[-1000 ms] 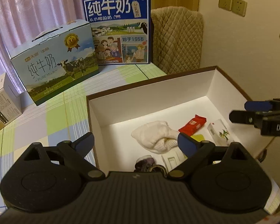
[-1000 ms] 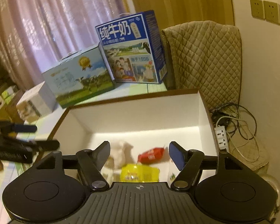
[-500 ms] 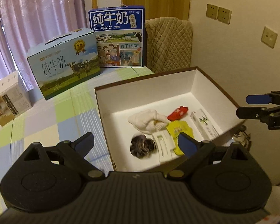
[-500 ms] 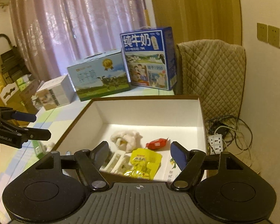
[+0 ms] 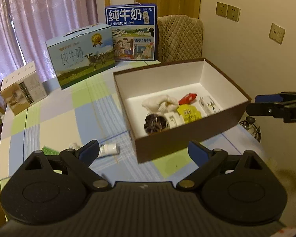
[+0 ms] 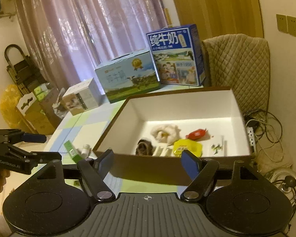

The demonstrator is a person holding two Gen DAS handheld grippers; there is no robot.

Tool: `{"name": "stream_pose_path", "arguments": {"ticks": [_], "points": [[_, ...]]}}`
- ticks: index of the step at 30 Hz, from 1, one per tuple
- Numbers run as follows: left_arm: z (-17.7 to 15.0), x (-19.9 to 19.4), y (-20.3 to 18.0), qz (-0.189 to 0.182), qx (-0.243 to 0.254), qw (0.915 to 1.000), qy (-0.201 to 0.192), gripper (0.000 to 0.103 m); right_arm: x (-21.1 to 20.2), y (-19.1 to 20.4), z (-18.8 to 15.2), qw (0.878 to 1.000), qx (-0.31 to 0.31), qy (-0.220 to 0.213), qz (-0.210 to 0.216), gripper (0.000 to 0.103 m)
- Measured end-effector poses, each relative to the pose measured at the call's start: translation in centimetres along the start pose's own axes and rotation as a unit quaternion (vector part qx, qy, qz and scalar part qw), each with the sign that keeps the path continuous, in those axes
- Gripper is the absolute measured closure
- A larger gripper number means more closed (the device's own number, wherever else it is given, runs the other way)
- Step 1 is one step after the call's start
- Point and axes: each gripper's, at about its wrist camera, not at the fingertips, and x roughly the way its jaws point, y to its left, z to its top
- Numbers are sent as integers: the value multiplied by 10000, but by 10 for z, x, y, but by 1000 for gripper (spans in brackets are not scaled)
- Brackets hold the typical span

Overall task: Organize objects
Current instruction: 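Withdraw both tools from the box back over the table, then grasp the white plug adapter with the right tool while the left tool grasps the green medicine box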

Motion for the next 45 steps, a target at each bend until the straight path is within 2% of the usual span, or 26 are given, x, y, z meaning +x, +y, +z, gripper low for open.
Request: {"name": "stream_pose_path", "arguments": {"ticks": [4, 10, 16, 22, 31, 45], "points": [[-20, -11, 9, 117, -118, 9999, -24, 8, 5, 11, -12, 9999, 93, 47, -3, 30], [-50, -24, 31, 504, -502, 9975, -48, 8, 17, 26, -37, 9993, 320, 195, 61, 30], [-80, -24, 60, 810, -1246, 9888, 121, 8, 36, 42, -63, 9970, 508, 552, 208, 30], [-106, -16, 75, 912, -1654, 9811, 410, 8, 55, 63, -78, 9955, 338, 812, 360, 30], [-129, -7, 84, 1281, -1721, 9744, 668, 8, 81, 92, -92, 9943, 30, 1017, 327, 30], [-142, 15, 112, 1547, -1806, 9674, 865, 8, 119, 123, -104, 9907, -358, 1287, 258, 30]]}}
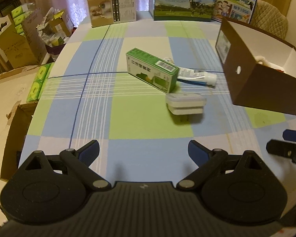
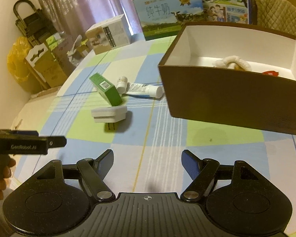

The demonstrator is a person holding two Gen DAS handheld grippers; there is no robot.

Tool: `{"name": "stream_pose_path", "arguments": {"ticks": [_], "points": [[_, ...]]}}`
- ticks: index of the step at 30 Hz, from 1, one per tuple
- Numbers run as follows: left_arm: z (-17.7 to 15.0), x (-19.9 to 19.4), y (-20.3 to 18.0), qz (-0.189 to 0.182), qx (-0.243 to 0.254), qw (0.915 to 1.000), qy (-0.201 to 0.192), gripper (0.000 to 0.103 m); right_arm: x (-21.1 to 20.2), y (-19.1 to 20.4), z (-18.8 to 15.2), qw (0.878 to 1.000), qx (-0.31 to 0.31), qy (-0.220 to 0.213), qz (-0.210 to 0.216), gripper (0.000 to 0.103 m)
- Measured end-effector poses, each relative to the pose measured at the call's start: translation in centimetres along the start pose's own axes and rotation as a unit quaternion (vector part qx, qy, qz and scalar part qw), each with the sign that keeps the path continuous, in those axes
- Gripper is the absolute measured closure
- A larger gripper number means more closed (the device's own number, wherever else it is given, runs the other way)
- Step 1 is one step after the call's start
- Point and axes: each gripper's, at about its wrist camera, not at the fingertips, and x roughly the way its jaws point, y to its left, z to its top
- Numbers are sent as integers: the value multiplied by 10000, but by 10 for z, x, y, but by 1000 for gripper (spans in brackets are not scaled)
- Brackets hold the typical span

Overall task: Organize objects
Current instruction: 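Grasp the white plug adapter with the right tool while the left tool grasps the green medicine box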

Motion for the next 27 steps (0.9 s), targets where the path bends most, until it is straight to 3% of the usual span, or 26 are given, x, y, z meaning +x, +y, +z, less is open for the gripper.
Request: {"name": "stream_pose_path", "arguments": {"ticks": [10, 13, 27], "points": [[19, 38, 14, 242, 245, 9993, -113, 8, 36, 31, 13, 9999, -32, -93, 27, 30], [20, 47, 26, 371, 94, 9988, -297, 8, 49, 45, 19, 9998, -139, -138, 28, 30], [23, 67, 76, 493, -478, 9972, -300, 8, 121, 95, 32, 9969, -663, -188, -378, 30]]}}
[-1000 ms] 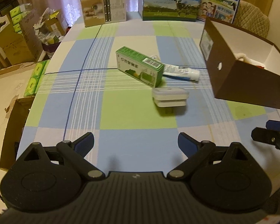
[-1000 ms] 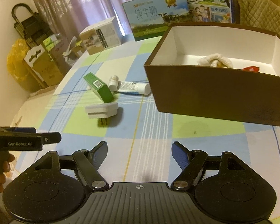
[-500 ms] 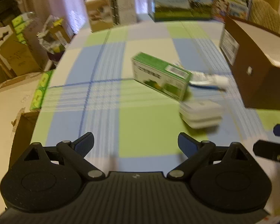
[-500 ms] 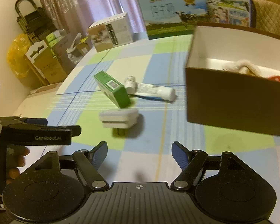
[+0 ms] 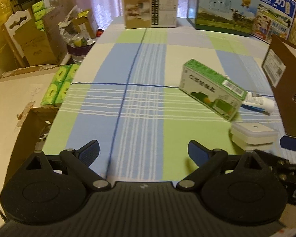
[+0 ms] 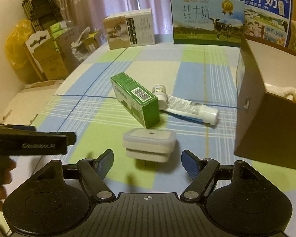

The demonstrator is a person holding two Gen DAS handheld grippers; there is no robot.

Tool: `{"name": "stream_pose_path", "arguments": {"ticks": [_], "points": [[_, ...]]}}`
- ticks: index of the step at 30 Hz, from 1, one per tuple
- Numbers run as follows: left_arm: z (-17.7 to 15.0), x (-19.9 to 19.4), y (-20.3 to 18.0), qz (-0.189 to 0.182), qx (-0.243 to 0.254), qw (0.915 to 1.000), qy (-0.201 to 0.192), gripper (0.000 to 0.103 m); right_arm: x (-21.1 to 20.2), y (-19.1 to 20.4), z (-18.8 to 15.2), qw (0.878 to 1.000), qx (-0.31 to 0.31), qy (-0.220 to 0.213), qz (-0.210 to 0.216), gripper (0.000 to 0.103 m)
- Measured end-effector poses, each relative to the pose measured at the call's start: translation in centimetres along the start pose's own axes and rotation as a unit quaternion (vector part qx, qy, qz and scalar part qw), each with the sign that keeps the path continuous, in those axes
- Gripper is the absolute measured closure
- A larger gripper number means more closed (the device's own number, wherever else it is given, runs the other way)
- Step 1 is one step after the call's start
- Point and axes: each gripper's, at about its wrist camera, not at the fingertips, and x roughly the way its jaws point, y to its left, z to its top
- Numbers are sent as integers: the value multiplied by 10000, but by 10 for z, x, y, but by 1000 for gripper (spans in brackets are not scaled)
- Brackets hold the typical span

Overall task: Organize objects
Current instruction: 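Grasp the white plug adapter with the right tool while the left tool grasps the green medicine box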

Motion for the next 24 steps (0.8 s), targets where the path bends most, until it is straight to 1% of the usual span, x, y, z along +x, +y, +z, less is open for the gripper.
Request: {"name": "stream_pose_path", "arguments": {"ticks": [4, 6, 11, 12, 13, 19, 24], "points": [[-2, -1, 0, 20, 19, 10000, -23, 8, 15, 8, 5, 9994, -183, 31, -294, 30], [-2, -1, -2, -2, 82, 10000, -42, 8, 22, 8, 4, 9991, -187, 87, -370, 30], [-4, 3, -4, -6, 86, 10000, 33, 8, 34, 3, 0, 9991, -166, 124, -362, 31], [-4, 4, -4, -26, 71, 10000, 52, 8, 35, 2, -1, 9992, -188, 140, -335, 45], [-4, 5, -4, -45, 57, 9999, 73, 8, 35, 1, -2, 9993, -198, 154, -288, 49], [-8, 5, -10, -261, 22, 9996, 108, 9, 20, -17, -11, 9996, -124, 129, -238, 49], [-14, 2, -21, -470, 20, 9988, 158, 9, -12, -47, -27, 9997, 144, 14, -214, 50]]}}
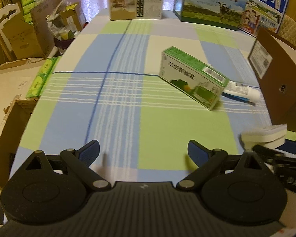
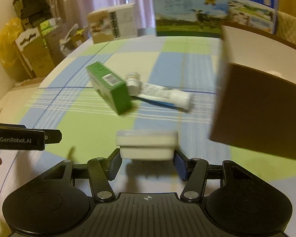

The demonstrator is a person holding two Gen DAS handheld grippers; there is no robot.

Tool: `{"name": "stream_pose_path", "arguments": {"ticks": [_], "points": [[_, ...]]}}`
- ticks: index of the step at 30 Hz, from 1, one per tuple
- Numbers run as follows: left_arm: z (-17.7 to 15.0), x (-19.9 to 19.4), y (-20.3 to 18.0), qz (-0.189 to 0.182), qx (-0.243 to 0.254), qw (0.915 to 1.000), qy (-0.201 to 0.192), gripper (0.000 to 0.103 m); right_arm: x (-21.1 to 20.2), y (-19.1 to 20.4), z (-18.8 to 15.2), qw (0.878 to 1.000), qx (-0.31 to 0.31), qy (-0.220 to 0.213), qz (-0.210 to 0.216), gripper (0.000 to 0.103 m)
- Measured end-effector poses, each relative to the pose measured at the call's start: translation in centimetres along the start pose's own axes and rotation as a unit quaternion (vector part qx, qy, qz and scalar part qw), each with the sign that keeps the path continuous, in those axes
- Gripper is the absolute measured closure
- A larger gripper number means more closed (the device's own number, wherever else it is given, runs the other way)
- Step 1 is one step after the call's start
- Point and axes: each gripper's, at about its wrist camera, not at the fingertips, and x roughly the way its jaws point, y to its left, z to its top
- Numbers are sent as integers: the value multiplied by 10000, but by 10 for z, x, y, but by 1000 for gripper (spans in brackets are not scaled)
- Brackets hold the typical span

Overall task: Organize objects
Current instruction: 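Grasp the white plug adapter with the right tool while the left tool grasps the green medicine box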

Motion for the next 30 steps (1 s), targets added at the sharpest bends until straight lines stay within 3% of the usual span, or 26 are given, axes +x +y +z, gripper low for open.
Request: {"name": "stream_pose_path", "arguments": {"ticks": [8, 18, 22, 26, 30], "points": [[9, -7, -32, -260, 31, 9996, -82, 9, -53, -69, -21, 9977, 465, -156, -468, 50], [74, 28, -73, -344, -350, 9988, -76, 8, -104, -158, -34, 9811, 1407, -484, -1241, 50], [90, 48, -82, -208, -483, 9986, 53, 7, -114, -175, -35, 9752, 1686, -597, -1302, 50], [96, 64, -85, 62, -278, 9993, 231, 9, -119, -180, -37, 9749, 1717, -608, -1279, 50], [95, 61, -71, -10, -199, 9994, 278, 15, -120, -185, -39, 9735, 1781, -646, -1278, 50]]}}
